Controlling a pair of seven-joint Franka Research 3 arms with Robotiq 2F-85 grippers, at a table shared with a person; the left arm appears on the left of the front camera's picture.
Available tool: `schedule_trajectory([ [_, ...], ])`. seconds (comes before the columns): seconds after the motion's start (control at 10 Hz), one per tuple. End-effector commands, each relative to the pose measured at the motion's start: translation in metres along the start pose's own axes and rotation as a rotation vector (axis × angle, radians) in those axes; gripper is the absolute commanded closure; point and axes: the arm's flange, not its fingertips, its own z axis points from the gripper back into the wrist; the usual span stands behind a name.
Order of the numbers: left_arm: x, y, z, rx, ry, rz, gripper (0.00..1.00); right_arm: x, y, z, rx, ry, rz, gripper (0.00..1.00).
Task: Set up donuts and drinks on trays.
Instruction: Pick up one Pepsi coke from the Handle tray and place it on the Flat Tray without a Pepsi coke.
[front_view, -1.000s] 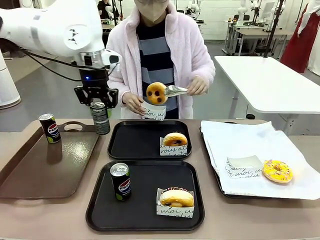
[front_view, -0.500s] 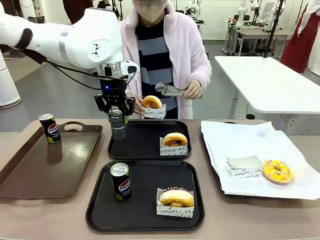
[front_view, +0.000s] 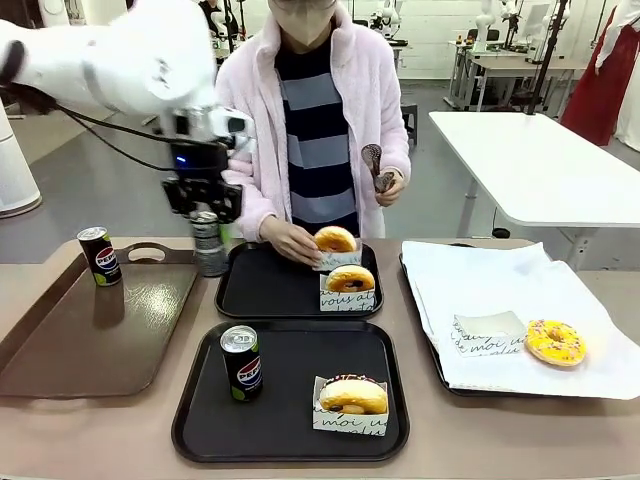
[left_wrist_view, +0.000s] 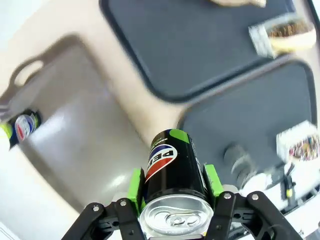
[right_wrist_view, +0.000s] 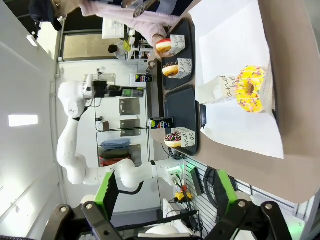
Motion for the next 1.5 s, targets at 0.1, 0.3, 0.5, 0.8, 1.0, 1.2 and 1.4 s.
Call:
schedule_trajectory([
  [0.1, -0.084, 0.057, 0.040, -0.070, 0.012, -0.062, 0.42, -0.001, 0.000, 0.001, 0.012, 0.001, 0.006, 0.00],
  [0.3, -0.091, 0.059, 0.042, -0.045, -0.038, -0.020, 0.42, -0.001, 0.000, 0.001, 0.012, 0.001, 0.006, 0.00],
  [0.5, -0.090, 0.063, 0.049, -0.053, 0.016, -0.054, 0.42, -0.001, 0.000, 0.001, 0.012, 0.001, 0.006, 0.00],
  [0.8, -0.090, 0.063, 0.049, -0.053, 0.016, -0.054, 0.42, -0.001, 0.000, 0.001, 0.012, 0.001, 0.006, 0.00],
  [1.0, -0.090, 0.063, 0.049, -0.053, 0.016, -0.054, 0.42, -0.001, 0.000, 0.001, 0.012, 0.001, 0.006, 0.00],
  [1.2, -0.090, 0.063, 0.049, -0.053, 0.016, -0.054, 0.42, -0.001, 0.000, 0.001, 0.012, 0.001, 0.006, 0.00],
  [1.4, -0.091, 0.059, 0.039, -0.031, -0.009, -0.051, 0.42, -0.001, 0.000, 0.001, 0.012, 0.001, 0.006, 0.00],
])
